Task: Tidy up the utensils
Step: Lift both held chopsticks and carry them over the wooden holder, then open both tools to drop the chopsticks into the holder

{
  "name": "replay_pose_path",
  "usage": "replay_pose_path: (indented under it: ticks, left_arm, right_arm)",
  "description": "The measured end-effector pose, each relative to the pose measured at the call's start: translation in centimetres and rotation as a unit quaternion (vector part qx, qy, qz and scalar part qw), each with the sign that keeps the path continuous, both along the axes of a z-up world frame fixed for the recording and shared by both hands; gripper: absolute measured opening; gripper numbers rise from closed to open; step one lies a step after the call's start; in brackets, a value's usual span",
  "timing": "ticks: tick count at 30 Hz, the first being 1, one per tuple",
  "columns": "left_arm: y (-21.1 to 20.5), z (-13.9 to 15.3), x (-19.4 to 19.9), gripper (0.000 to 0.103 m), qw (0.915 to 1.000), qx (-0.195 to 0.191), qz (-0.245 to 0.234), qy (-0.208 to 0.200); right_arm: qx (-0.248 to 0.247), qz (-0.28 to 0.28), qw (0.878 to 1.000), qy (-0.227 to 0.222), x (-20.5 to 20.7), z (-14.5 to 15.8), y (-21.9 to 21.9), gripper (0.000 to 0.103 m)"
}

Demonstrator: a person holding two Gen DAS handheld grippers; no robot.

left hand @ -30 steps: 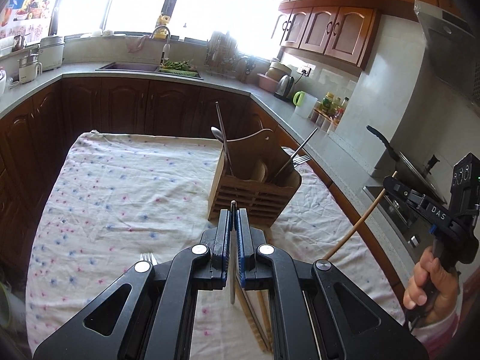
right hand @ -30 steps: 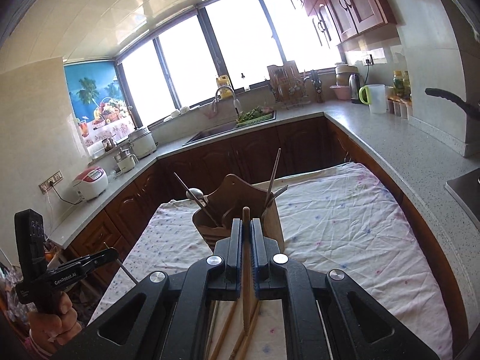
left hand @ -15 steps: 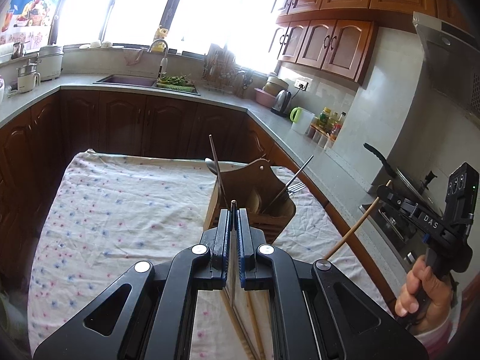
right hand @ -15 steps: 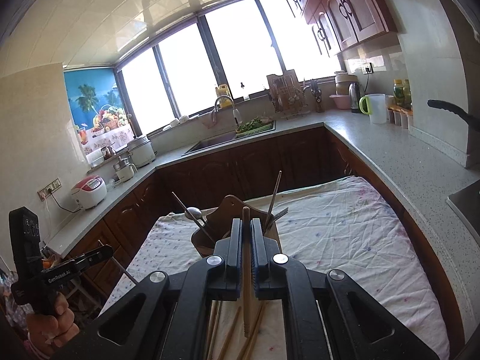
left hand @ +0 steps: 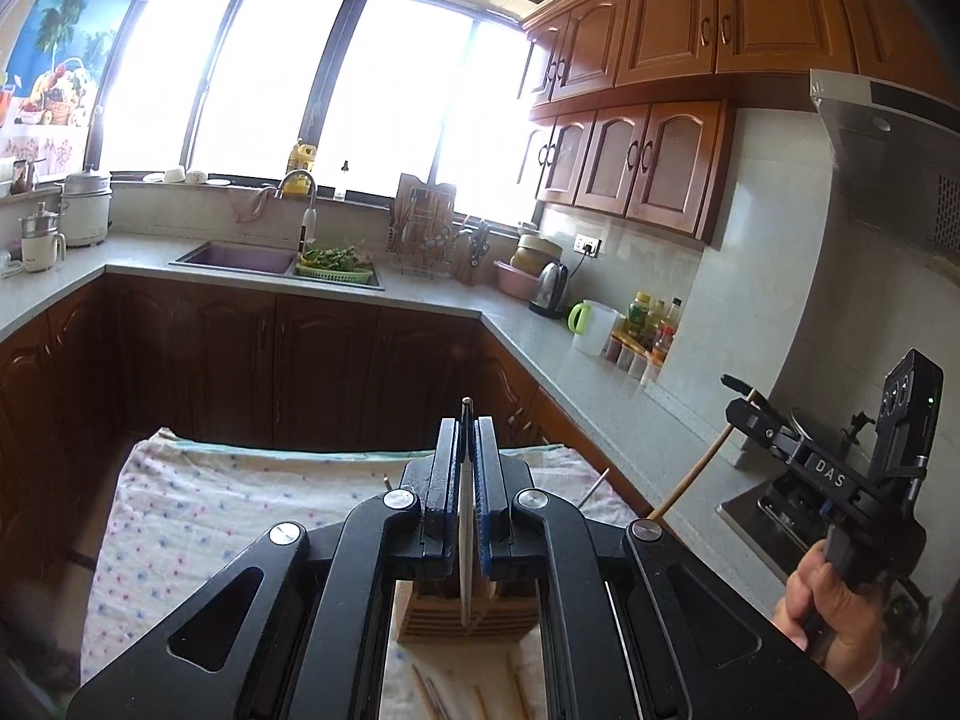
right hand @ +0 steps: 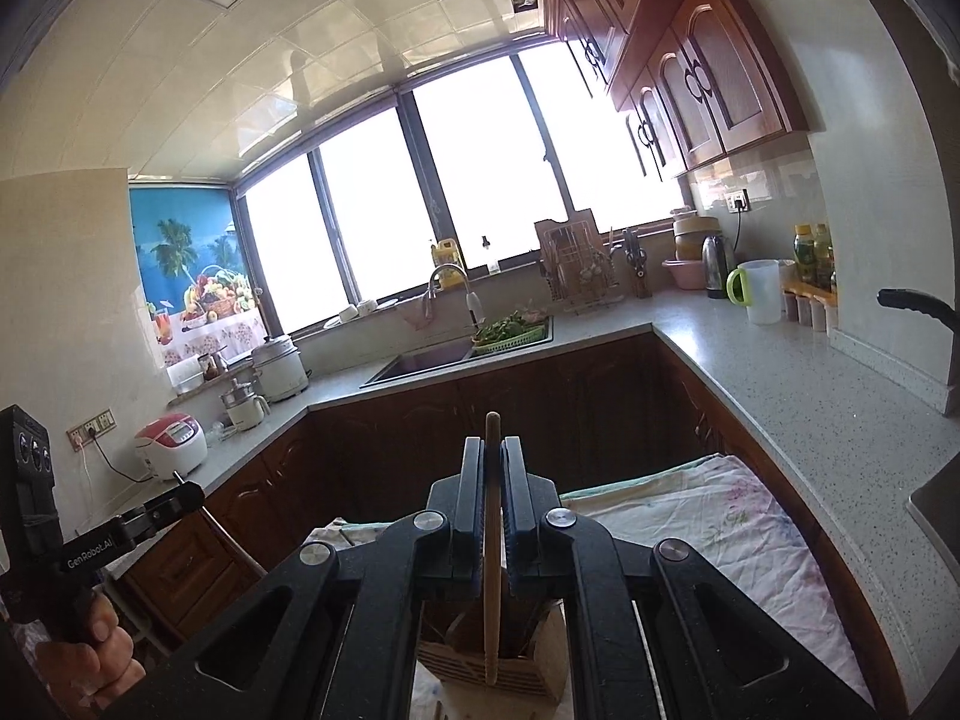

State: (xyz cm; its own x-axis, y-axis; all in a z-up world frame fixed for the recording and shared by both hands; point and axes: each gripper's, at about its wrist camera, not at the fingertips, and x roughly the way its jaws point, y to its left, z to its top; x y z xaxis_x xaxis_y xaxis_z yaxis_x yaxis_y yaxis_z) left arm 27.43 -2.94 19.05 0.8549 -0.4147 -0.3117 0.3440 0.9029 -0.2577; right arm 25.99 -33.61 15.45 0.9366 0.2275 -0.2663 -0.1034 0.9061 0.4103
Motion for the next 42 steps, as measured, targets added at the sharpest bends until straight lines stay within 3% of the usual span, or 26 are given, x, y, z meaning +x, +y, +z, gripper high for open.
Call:
replay_pose_path:
  ticks: [5, 20, 34, 36, 38, 39, 41, 42]
  left_arm:
    - [-0.3, -1.2, 3.3, 0.004, 0.9997, -0.015, 0.014, 0.011]
    - [-2.1, -10.2, 7.2, 0.004, 0.9957, 0.002, 0.033, 0.086]
    - [-2.2, -10.7, 7.9, 0.005, 0.9951, 0.003, 0.035, 0.092]
    - [-2.2, -10.7, 7.8, 0.005, 0.9950, 0.003, 0.034, 0.094]
    - [-2.0, -10.5, 7.6, 0.012, 0.9949, -0.002, 0.032, 0.095]
    - [-1.9, -10.5, 7.5, 0.025, 0.9949, -0.003, 0.033, 0.095]
    - [-1.6, -10.2, 7.0, 0.048, 0.9952, -0.005, 0.041, 0.089]
    - [-1.5, -10.1, 6.7, 0.050, 0.9955, -0.006, 0.044, 0.083]
  right_arm:
    - [-0.011, -0.006, 1.000, 0.003, 2.5, -0.8, 0.4, 0.005]
    - [0.009, 0.000, 0.996, 0.089, 5.5, -10.2, 1.2, 0.005]
    - [0.008, 0.001, 0.995, 0.099, 6.4, -10.2, 0.8, 0.007]
    - [0.010, 0.004, 0.995, 0.101, 6.5, -10.2, 0.8, 0.011]
    - [0.018, 0.016, 0.995, 0.099, 6.4, -10.2, 0.8, 0.014]
    - [0.020, 0.018, 0.995, 0.096, 6.2, -10.1, 0.7, 0.017]
    - [0.019, 0.015, 0.996, 0.086, 5.7, -9.8, 0.8, 0.040]
    - [0.020, 0.014, 0.996, 0.081, 5.4, -9.6, 0.7, 0.043]
